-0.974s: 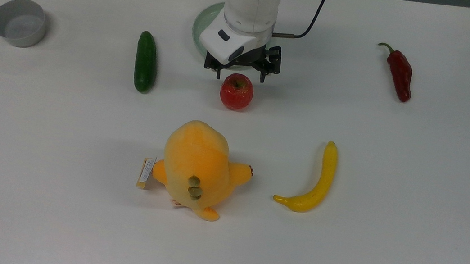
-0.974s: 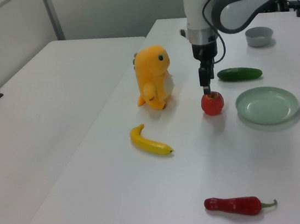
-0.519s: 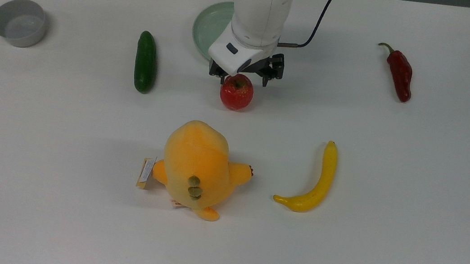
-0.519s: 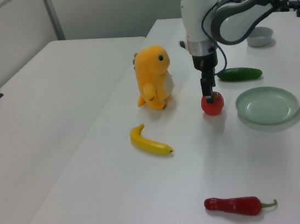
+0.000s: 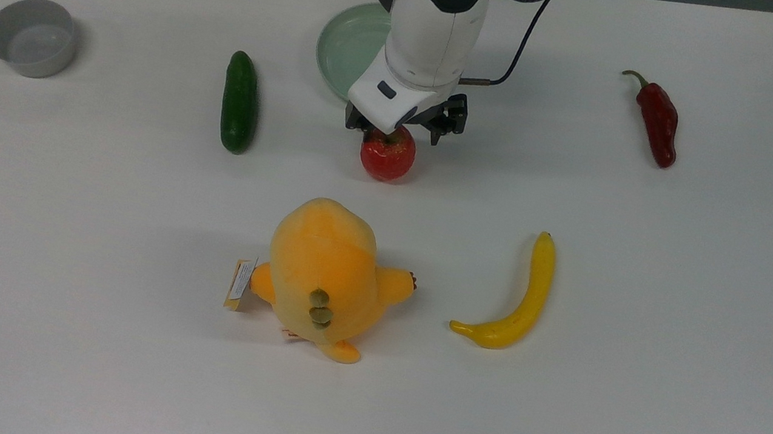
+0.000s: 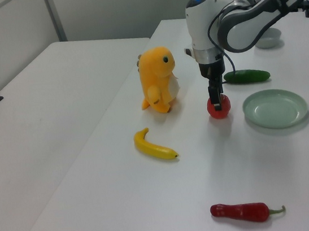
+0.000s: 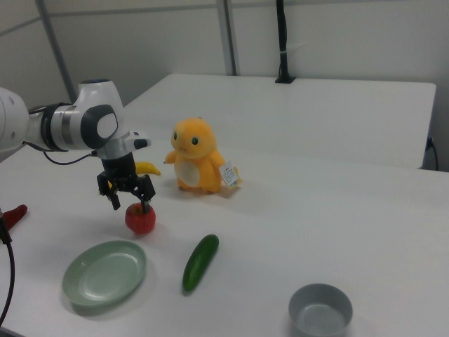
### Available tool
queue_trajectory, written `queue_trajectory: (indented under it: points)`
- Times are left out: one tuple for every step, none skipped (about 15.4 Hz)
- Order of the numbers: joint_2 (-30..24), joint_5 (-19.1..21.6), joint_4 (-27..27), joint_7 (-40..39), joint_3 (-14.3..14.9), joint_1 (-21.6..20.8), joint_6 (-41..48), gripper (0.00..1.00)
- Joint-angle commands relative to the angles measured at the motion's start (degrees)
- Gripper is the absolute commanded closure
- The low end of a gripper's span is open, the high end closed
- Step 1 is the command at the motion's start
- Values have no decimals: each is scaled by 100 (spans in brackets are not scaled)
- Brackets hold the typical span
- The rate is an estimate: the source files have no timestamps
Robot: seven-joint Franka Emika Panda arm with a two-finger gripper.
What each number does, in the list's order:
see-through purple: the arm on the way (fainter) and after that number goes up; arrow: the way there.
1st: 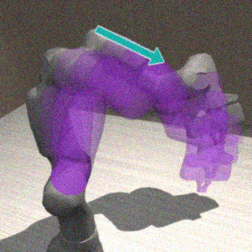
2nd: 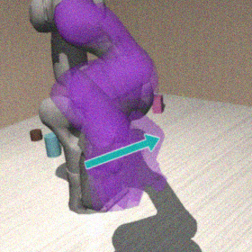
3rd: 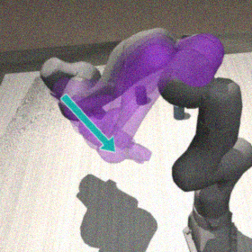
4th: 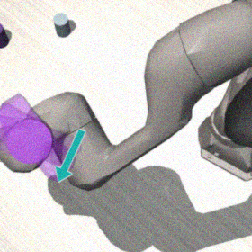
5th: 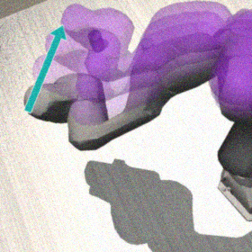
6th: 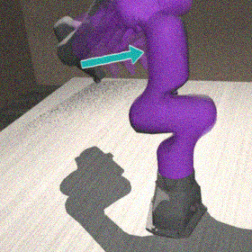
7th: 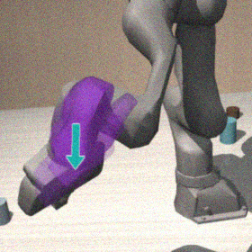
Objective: Put the red apple in the bowl
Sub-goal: 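Lower the gripper around the red apple and close it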
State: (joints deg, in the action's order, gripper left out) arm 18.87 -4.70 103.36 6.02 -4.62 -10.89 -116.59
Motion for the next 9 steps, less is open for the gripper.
queue_trajectory:
  points:
    - [11,-83,131,13,14,-9,-250,0]
    - [46,-101,131,13,14,-18,-250,0]
    - [46,-145,131,13,14,-18,-250,0]
    - [46,-145,131,13,14,-18,-250,0]
    - [46,-145,123,13,14,-27,-250,0]
    - [46,-145,123,13,14,-27,-250,0]
    - [46,-145,123,13,14,-27,-250,0]
    - [46,-145,123,13,14,-27,-241,0]
    - [46,-154,114,13,14,-27,-241,0]
